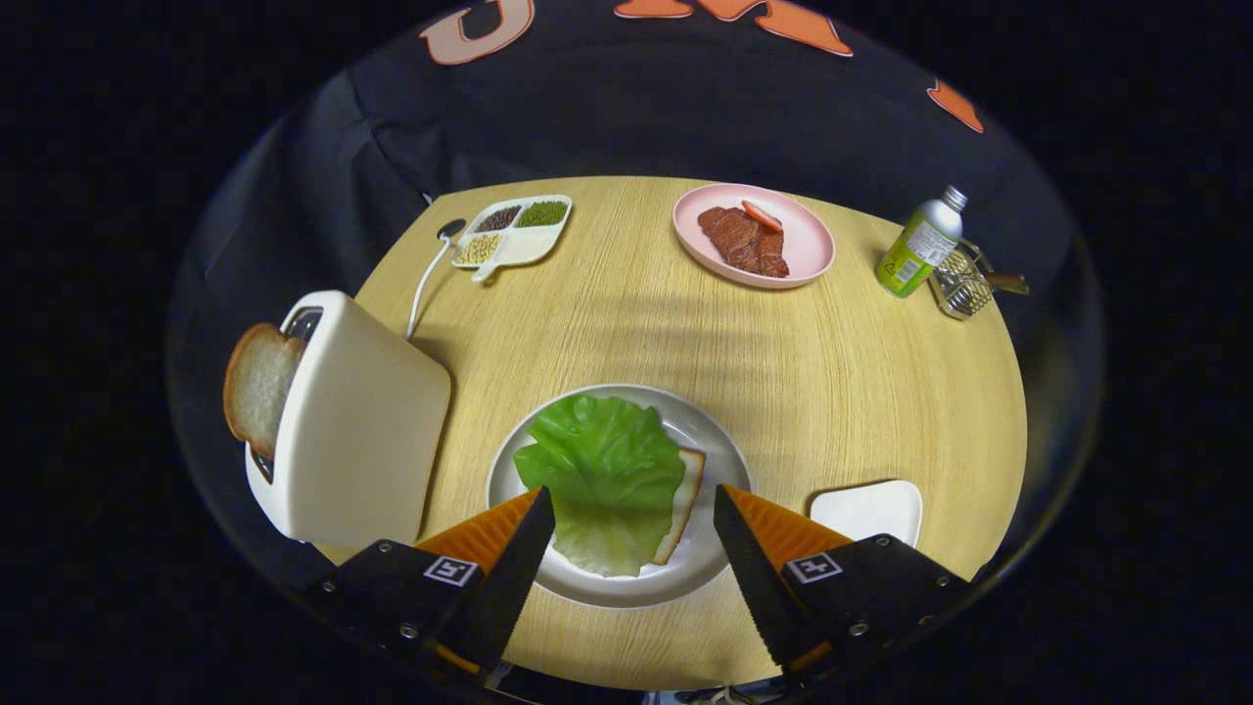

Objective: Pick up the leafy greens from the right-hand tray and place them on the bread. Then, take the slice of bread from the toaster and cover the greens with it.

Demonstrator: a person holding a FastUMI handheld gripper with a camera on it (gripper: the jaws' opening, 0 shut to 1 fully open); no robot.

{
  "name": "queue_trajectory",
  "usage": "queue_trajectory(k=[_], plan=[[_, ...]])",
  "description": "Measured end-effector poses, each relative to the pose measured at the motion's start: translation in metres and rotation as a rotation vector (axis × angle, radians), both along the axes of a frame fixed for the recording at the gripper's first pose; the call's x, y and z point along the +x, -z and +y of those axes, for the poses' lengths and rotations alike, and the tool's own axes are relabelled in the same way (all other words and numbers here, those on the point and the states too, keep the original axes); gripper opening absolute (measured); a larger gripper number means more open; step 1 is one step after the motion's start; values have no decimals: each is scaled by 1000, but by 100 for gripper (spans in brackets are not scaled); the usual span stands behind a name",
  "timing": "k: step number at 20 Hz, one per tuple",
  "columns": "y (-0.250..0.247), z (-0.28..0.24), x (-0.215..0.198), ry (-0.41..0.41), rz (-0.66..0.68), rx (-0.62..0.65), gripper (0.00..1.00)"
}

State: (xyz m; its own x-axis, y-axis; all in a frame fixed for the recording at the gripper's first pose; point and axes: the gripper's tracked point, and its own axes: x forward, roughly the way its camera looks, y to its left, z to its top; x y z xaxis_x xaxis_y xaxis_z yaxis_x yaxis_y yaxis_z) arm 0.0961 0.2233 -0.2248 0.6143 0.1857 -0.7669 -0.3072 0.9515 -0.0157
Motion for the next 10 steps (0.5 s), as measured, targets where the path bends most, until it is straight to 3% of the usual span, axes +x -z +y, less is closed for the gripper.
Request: queue_trajectory(k=[10], plan=[[-100,68,-17,-66,-120,80,98]])
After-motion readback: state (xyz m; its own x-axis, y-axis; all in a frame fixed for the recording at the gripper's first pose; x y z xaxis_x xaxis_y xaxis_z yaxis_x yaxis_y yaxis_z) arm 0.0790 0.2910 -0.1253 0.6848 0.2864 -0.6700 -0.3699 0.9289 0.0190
